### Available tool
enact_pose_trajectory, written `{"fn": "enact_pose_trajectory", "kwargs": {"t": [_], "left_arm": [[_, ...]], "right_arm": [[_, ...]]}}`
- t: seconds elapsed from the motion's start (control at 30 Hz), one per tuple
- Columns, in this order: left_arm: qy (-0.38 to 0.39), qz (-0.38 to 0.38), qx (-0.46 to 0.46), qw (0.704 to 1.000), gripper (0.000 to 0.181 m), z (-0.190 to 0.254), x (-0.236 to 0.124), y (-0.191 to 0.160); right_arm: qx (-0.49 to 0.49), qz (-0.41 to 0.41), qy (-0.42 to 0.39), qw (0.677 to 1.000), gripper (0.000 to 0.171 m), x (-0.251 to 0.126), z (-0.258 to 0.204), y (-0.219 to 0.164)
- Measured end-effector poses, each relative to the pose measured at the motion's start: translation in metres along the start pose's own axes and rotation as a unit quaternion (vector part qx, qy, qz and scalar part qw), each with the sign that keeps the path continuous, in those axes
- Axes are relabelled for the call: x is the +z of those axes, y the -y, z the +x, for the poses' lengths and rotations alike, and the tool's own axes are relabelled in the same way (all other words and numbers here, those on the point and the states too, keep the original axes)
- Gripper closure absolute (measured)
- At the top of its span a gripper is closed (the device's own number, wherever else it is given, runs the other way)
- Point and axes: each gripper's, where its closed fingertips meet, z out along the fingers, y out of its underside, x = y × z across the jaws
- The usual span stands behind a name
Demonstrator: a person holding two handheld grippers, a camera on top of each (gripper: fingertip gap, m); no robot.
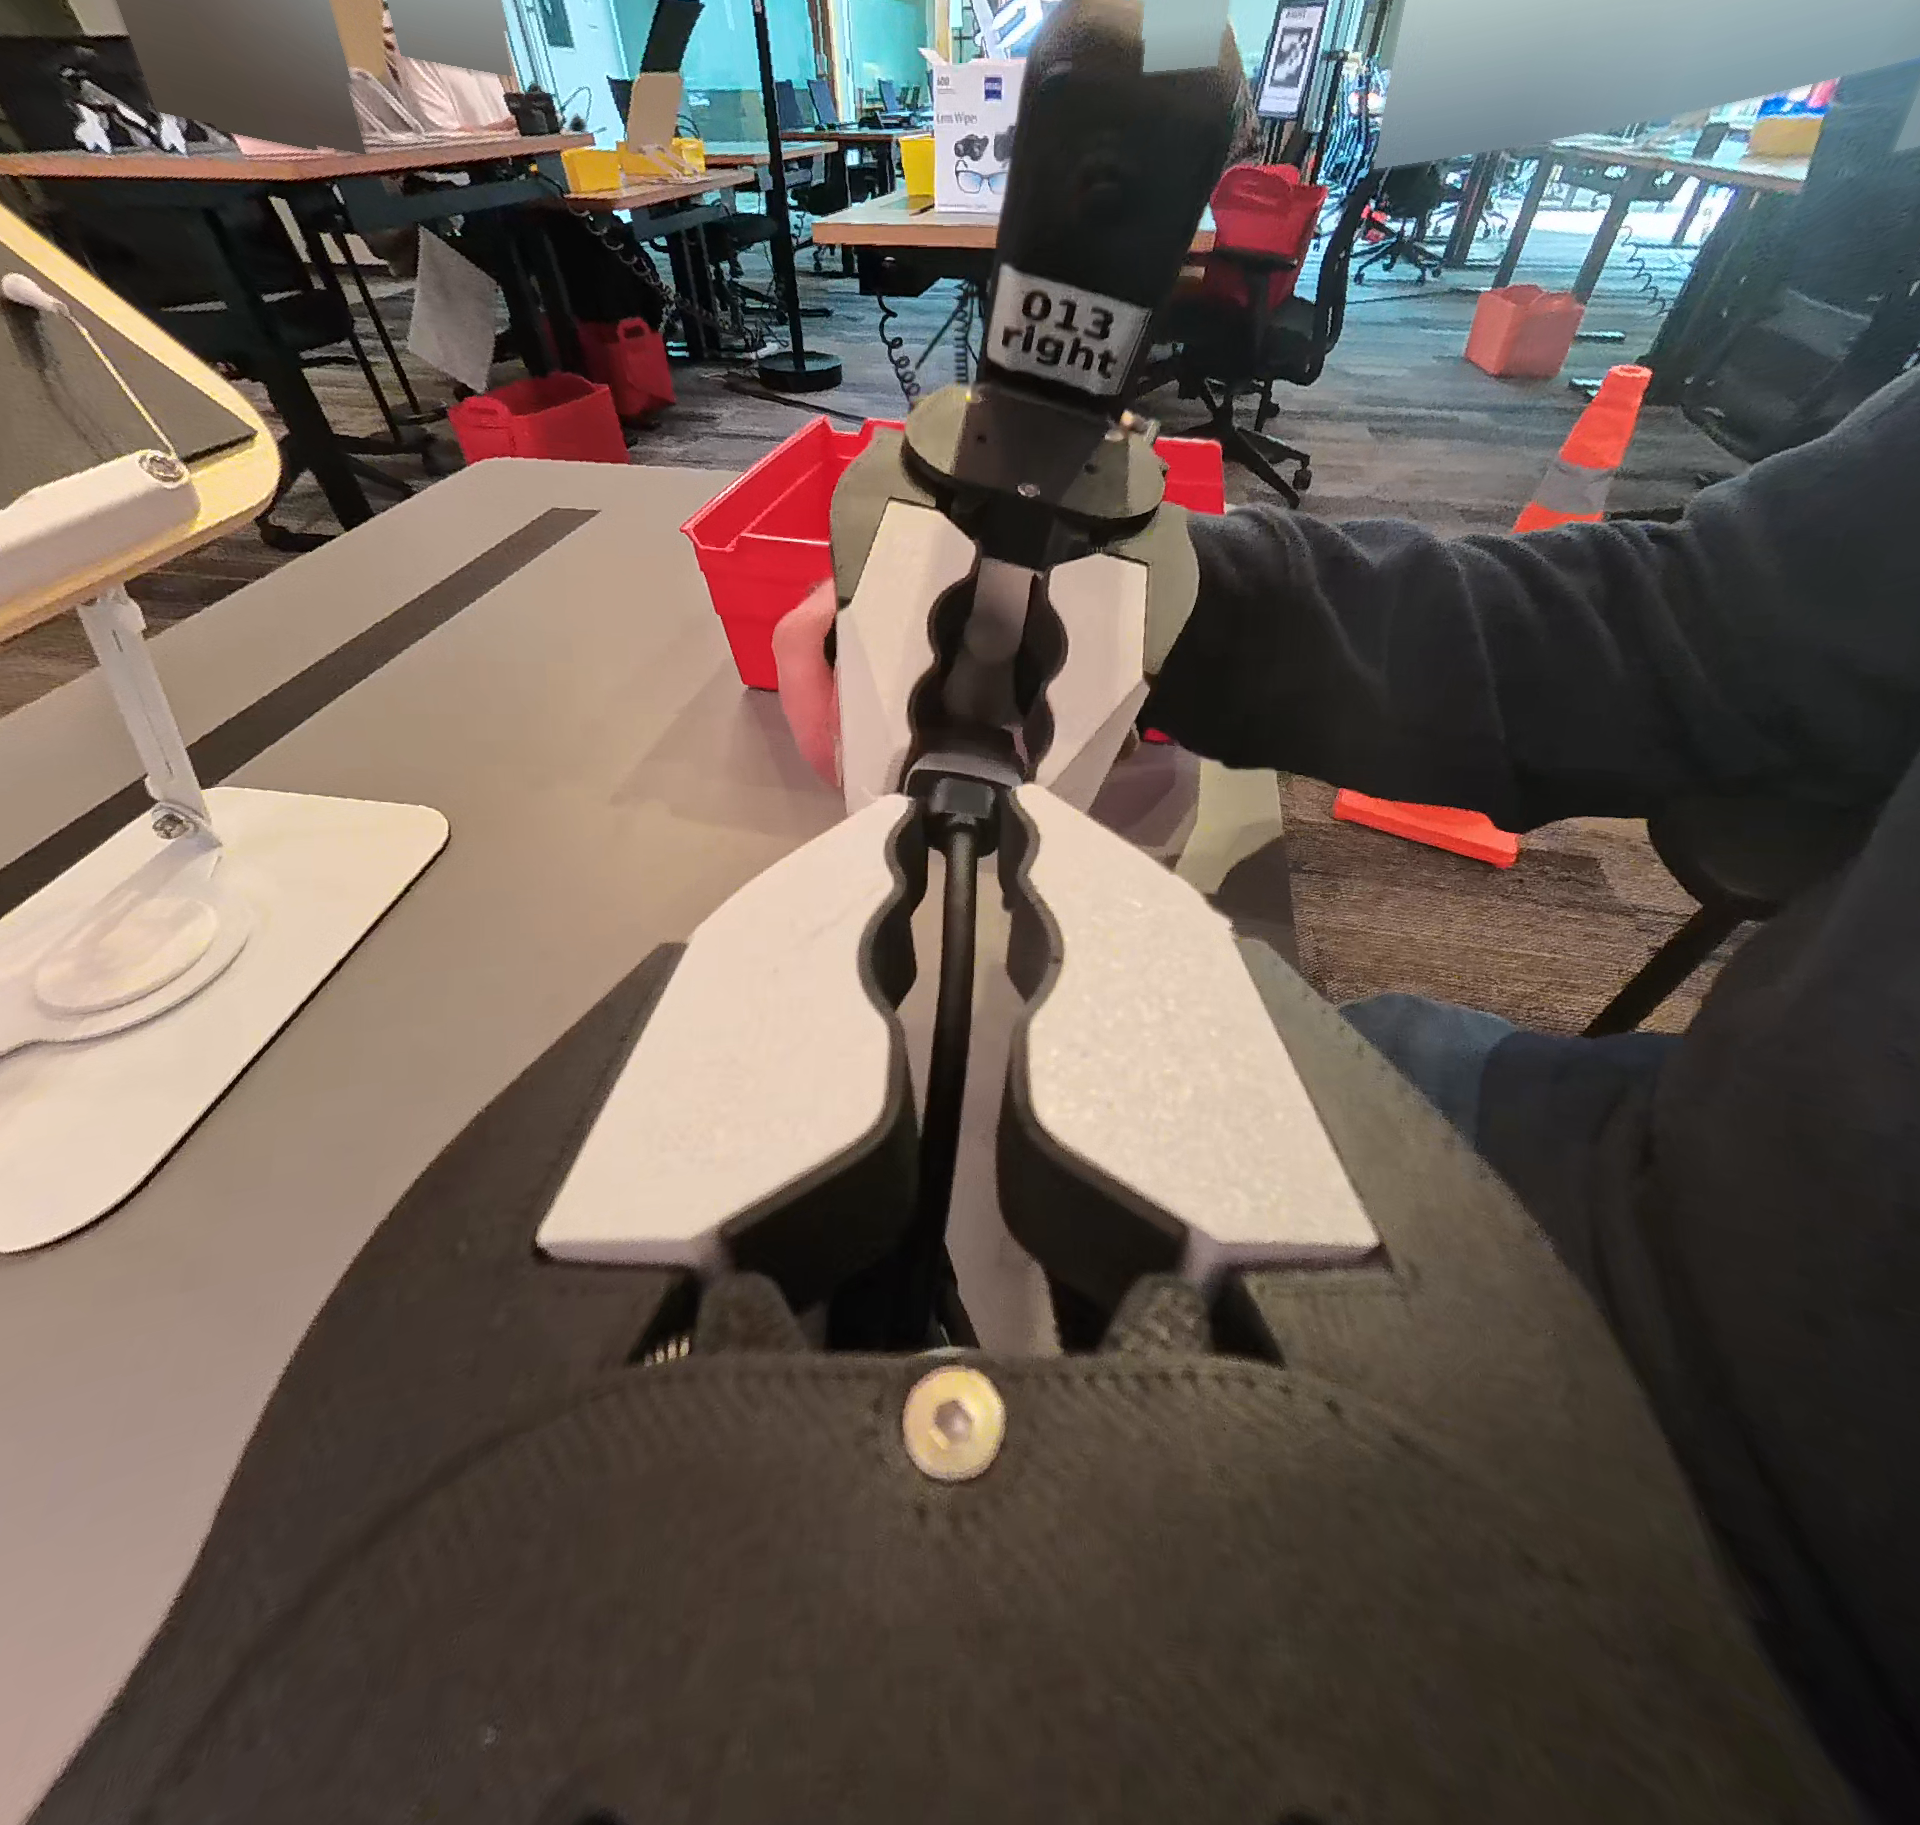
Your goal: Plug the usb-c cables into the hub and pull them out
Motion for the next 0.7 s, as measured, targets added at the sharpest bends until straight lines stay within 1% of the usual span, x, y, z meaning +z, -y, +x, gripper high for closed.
{"fn": "enact_pose_trajectory", "kwargs": {"t": [0.13, 0.37, 0.57, 0.7], "left_arm": [[0.003, 0.001, 0.009, 1.0, 0.169, 0.002, 0.002, 0.001], [0.004, 0.001, 0.012, 1.0, 0.169, 0.005, 0.001, 0.0], [0.011, -0.008, 0.018, 1.0, 0.169, 0.004, 0.003, -0.005], [0.012, -0.005, 0.017, 1.0, 0.169, 0.003, 0.003, -0.003]], "right_arm": [[-0.006, -0.03, 0.005, 1.0, 0.151, 0.004, -0.001, -0.002], [0.001, -0.023, 0.01, 1.0, 0.151, 0.006, -0.004, -0.002], [-0.004, -0.087, 0.011, 0.996, 0.151, 0.004, -0.004, -0.011], [-0.007, -0.107, 0.011, 0.994, 0.152, 0.005, -0.003, -0.011]]}}
